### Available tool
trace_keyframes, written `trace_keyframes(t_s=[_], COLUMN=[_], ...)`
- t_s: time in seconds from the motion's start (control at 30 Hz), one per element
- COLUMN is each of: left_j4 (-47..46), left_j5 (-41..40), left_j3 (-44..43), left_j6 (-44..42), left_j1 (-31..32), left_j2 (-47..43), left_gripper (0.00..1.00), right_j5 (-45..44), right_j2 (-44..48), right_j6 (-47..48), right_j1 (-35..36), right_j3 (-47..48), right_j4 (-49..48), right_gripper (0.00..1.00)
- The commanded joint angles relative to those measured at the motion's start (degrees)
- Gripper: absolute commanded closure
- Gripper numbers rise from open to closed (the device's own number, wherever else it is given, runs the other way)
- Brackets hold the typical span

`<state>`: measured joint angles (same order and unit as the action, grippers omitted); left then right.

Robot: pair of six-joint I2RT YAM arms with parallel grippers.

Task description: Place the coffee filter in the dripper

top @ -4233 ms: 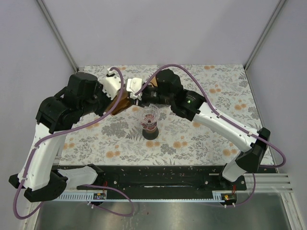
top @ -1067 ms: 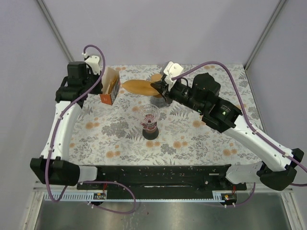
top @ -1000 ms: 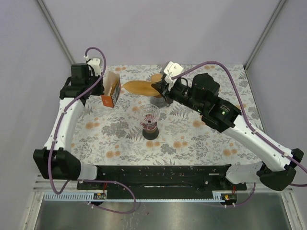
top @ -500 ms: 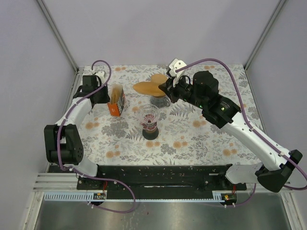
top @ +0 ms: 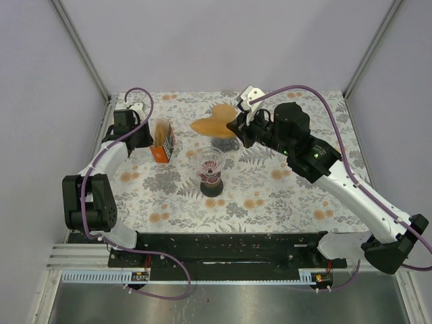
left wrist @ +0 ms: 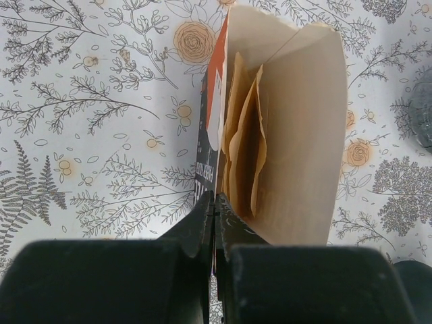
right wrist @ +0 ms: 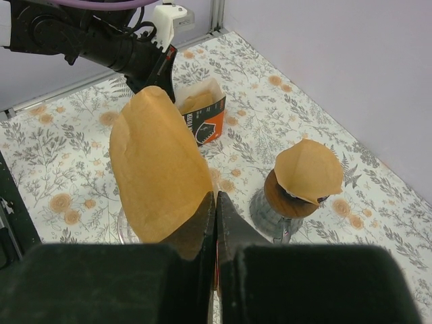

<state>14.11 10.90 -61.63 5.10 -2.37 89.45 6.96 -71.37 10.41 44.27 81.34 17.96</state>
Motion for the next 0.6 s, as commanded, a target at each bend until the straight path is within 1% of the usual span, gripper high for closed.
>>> trace_keyframes(t_s=[0.0, 0.43, 0.5, 0.57], left_j4=[-2.2, -2.0, -1.8, -1.5], left_j5=[0.9, 1.4, 1.4, 1.6], left_j3=[0.5, 0.0, -0.1, -0.2], left_j6=[0.3, -0.4, -0.3, -0.4], left_j1=[-0.1, -0.1, -0.1, -0.1], left_j2=[0.0, 2.0, 2.3, 2.5], left_gripper=[1.00, 1.00, 0.95, 0.87], right_j5=[1.0, 2.2, 2.4, 2.5], right_j2=[1.3, -0.3, -0.3, -0.1], right_j6=[0.3, 0.5, 0.4, 0.4], right_j1=[-0.8, -1.6, -1.6, -1.6], right_j3=[0.0, 0.1, 0.0, 0.0], right_j4=[-1.0, -1.1, -1.1, -1.1], right_gripper=[1.00, 1.00, 1.00, 1.00])
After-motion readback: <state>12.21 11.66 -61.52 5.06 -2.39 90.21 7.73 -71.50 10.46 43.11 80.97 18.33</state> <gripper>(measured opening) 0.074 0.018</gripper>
